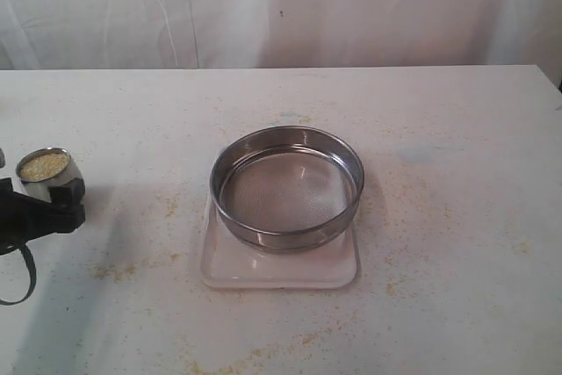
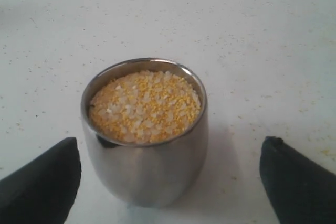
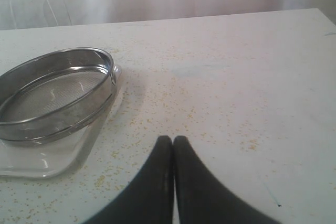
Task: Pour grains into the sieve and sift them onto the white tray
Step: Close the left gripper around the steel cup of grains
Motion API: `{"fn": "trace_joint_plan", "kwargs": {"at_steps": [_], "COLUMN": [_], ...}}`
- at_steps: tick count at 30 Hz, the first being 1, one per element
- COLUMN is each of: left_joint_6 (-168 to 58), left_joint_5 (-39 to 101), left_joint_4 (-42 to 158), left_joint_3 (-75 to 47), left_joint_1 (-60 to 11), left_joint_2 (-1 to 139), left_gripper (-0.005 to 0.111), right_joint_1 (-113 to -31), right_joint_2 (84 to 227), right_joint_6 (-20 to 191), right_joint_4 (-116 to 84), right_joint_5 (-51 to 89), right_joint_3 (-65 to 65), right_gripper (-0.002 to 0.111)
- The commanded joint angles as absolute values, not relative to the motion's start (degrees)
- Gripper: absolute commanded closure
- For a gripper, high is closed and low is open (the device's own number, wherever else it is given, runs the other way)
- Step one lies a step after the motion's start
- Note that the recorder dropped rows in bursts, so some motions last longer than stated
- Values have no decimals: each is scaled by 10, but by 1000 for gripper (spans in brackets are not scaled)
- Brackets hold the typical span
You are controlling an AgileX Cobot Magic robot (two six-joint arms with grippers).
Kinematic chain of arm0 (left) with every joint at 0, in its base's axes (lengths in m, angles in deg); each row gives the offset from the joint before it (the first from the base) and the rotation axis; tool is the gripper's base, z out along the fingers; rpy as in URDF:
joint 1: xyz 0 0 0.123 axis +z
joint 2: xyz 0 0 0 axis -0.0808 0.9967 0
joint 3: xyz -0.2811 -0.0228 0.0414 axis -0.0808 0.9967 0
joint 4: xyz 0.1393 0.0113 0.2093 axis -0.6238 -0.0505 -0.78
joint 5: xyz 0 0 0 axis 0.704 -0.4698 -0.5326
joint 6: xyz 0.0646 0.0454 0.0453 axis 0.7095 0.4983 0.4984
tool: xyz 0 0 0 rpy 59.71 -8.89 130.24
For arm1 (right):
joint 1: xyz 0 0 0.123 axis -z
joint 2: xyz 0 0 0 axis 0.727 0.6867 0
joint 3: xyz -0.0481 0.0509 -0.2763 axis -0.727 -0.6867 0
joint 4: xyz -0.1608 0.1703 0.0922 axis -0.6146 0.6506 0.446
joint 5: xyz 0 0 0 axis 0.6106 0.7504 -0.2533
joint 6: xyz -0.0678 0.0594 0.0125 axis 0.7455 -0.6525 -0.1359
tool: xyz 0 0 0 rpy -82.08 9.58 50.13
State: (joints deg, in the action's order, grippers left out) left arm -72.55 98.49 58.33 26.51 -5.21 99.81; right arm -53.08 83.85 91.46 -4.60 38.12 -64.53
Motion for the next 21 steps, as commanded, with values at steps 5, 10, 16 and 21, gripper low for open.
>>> {"fn": "trace_joint_plan", "kwargs": {"at_steps": [5,10,16,21], "left_joint_6": [-727,-727,-727,-726], "left_joint_5": [1010,1010,1010,1010], "left_joint_4": [613,615,615,619], "left_joint_3": [260,252,227,217], "left_joint_1": [-53,-53,-53,-53], "left_joint_2": [1052,1075,1087,1087], "left_gripper": [15,15,15,15], "right_joint_1": [-529,-529,-529,-529], "right_joint_2": [836,836,836,836], "right_joint_6": [914,914,914,914], "right_joint_4": [-43,-43,-43,-43], "right_joint_5": [377,377,377,377], "right_joint_3": [-650,-650,-650,-650], "right_gripper": [108,108,108,108]}}
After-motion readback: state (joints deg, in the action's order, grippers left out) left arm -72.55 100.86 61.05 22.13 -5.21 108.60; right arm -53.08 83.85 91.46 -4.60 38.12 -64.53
